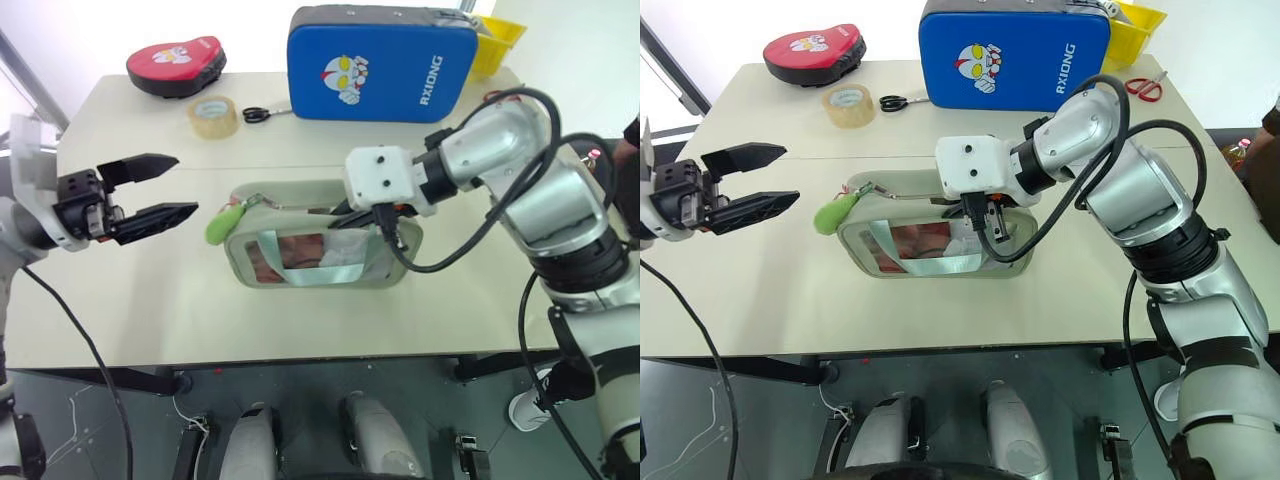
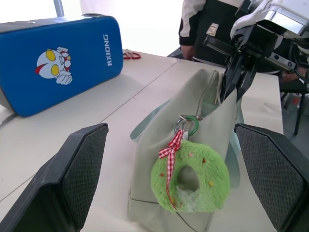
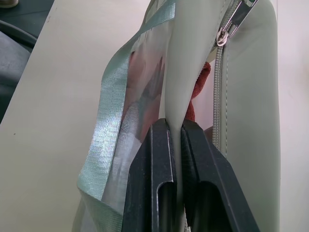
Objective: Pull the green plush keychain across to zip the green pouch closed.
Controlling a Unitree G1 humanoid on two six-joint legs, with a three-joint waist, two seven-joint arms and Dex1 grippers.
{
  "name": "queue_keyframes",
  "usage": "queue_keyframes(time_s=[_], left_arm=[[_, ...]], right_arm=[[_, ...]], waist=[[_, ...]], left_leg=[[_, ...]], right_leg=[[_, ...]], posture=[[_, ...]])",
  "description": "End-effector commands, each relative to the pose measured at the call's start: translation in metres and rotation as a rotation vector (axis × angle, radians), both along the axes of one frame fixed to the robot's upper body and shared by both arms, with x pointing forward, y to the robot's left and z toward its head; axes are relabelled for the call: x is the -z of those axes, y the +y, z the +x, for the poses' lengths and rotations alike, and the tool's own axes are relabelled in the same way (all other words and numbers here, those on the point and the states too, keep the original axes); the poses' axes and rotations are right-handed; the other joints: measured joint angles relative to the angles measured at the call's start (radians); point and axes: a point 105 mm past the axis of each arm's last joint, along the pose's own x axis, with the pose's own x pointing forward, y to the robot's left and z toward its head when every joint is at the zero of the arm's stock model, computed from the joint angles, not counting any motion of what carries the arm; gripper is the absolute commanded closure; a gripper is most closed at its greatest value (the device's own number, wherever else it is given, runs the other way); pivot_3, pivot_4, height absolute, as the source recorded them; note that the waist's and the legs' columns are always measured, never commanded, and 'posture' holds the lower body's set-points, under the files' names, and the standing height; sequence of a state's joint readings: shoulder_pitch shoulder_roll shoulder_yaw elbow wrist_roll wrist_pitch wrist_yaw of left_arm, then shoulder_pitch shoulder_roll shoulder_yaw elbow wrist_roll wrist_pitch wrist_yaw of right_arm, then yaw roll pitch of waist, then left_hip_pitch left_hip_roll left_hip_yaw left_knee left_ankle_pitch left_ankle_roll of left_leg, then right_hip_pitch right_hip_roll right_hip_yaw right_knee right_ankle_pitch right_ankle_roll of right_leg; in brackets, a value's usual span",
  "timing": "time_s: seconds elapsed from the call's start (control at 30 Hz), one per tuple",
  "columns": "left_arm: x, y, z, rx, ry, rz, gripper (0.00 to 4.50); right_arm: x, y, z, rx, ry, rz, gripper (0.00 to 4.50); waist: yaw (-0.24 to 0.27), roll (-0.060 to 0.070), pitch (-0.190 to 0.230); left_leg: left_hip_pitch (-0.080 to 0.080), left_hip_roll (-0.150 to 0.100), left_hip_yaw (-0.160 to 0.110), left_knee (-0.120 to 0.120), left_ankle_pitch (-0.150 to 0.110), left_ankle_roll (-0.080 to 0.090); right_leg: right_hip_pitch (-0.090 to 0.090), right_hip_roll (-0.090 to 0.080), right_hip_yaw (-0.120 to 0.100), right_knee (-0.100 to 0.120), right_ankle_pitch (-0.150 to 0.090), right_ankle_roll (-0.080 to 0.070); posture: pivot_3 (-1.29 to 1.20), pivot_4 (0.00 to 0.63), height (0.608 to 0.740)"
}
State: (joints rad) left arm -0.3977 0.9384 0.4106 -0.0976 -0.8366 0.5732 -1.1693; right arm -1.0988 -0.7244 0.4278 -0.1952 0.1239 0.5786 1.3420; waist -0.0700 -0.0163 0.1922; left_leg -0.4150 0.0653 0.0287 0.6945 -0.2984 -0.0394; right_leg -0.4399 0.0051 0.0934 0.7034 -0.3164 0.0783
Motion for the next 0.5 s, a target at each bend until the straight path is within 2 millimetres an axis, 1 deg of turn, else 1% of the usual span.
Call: queue_keyframes(time_s=[0.03, 0.17, 0.2, 0.23, 0.27, 0.37, 0.47, 0.5], left_arm=[[-0.006, -0.001, -0.003, 0.006, -0.032, 0.008, 0.0], [-0.006, 0.0, -0.004, 0.006, -0.025, 0.012, 0.0], [-0.006, 0.0, -0.004, 0.006, -0.023, 0.013, 0.0], [-0.006, 0.0, -0.004, 0.006, -0.023, 0.014, 0.0], [-0.006, 0.0, -0.004, 0.007, -0.022, 0.015, 0.0], [-0.006, 0.0, -0.004, 0.012, -0.017, 0.016, 0.0], [-0.008, -0.001, -0.005, 0.017, -0.017, 0.017, 0.0], [-0.008, -0.001, -0.005, 0.017, -0.017, 0.018, 0.0]], right_arm=[[-0.009, 0.002, -0.004, 0.0, -0.025, 0.037, 4.45], [-0.006, 0.003, -0.007, -0.003, -0.006, 0.039, 4.45], [-0.005, 0.003, -0.007, 0.002, 0.002, 0.037, 4.13], [-0.005, 0.002, -0.007, 0.007, 0.007, 0.036, 3.73], [-0.004, 0.002, -0.008, 0.006, 0.012, 0.038, 3.43], [-0.006, 0.003, -0.01, -0.009, 0.015, 0.067, 1.85], [-0.014, -0.005, -0.015, -0.006, 0.028, 0.097, 0.22], [-0.015, -0.007, -0.016, -0.008, 0.029, 0.1, 0.04]], waist=[[0.0, 0.0, 0.0], [0.0, 0.0, 0.0], [0.0, 0.0, 0.0], [0.0, 0.0, 0.0], [0.0, 0.0, 0.0], [0.0, 0.0, 0.0], [0.001, 0.0, 0.0], [0.001, 0.0, 0.0]], left_leg=[[0.0, 0.0, 0.0, 0.0, 0.0, 0.0], [0.0, 0.0, 0.0, 0.0, 0.0, 0.0], [0.0, 0.0, 0.0, 0.0, 0.0, 0.0], [0.0, 0.0, 0.0, 0.0, 0.0, 0.0], [0.0, 0.0, 0.0, 0.0, 0.0, 0.0], [0.0, 0.0, 0.0, 0.0, 0.0, 0.0], [0.0, 0.0, 0.0, 0.0, 0.0, 0.0], [0.0, 0.0, 0.0, 0.0, 0.0, 0.0]], right_leg=[[0.0, 0.0, 0.0, 0.0, 0.0, 0.0], [0.0, 0.0, 0.0, 0.0, 0.0, 0.0], [0.0, 0.0, 0.0, 0.0, 0.0, 0.0], [0.0, 0.0, 0.0, 0.0, 0.0, 0.0], [0.0, 0.0, 0.0, 0.0, 0.0, 0.0], [0.0, 0.0, 0.0, 0.0, 0.0, 0.0], [0.0, 0.0, 0.0, 0.0, 0.0, 0.0], [0.0, 0.0, 0.0, 0.0, 0.0, 0.0]], posture=[[0.0, 0.15, 0.737], [0.0, 0.15, 0.737], [0.0, 0.15, 0.737], [0.0, 0.15, 0.737], [0.0, 0.15, 0.737], [0.0, 0.15, 0.737], [0.0, 0.15, 0.737], [0.0, 0.15, 0.737]])
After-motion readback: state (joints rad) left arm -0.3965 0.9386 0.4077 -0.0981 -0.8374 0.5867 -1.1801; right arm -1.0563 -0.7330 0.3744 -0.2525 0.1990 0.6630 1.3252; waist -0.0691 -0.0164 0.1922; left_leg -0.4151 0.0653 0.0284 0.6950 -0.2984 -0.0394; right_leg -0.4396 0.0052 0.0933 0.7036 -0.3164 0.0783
